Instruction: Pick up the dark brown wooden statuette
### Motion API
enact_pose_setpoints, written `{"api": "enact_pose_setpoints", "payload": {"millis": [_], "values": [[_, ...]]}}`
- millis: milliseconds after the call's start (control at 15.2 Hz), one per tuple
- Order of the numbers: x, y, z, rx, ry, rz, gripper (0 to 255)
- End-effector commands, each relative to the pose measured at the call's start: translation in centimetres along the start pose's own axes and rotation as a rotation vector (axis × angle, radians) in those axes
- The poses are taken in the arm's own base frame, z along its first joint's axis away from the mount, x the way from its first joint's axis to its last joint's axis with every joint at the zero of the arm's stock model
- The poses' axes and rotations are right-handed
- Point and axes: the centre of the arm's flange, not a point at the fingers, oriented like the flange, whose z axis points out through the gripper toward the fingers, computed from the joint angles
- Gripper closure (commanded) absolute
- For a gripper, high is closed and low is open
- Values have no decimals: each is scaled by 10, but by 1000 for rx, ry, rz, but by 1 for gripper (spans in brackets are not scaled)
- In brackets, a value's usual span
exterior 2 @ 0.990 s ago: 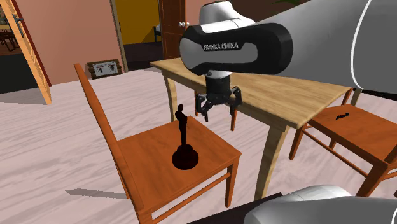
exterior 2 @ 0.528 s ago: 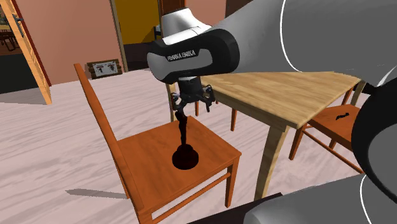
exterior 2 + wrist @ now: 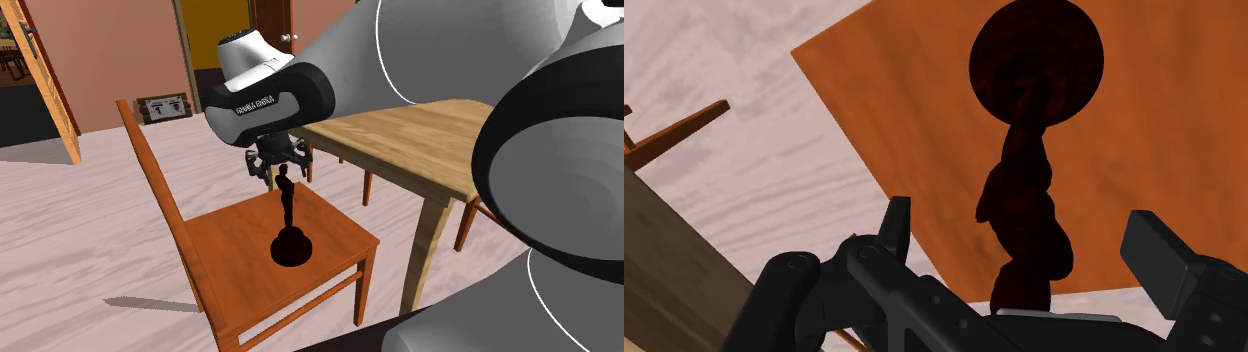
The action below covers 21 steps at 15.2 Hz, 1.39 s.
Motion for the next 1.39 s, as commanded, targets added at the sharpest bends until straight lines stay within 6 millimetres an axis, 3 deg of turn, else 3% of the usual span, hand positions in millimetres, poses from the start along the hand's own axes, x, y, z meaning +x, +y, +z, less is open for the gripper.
{"api": "enact_pose_setpoints", "payload": {"millis": [0, 264, 330, 924, 1320], "values": [[-2, -3, 10, 0, 1, 1, 0], [-6, -6, 23, 0, 1, 1, 0], [-6, -6, 23, 0, 1, 1, 255], [-5, -6, 23, 0, 1, 1, 255], [2, 1, -7, 0, 1, 1, 255]]}}
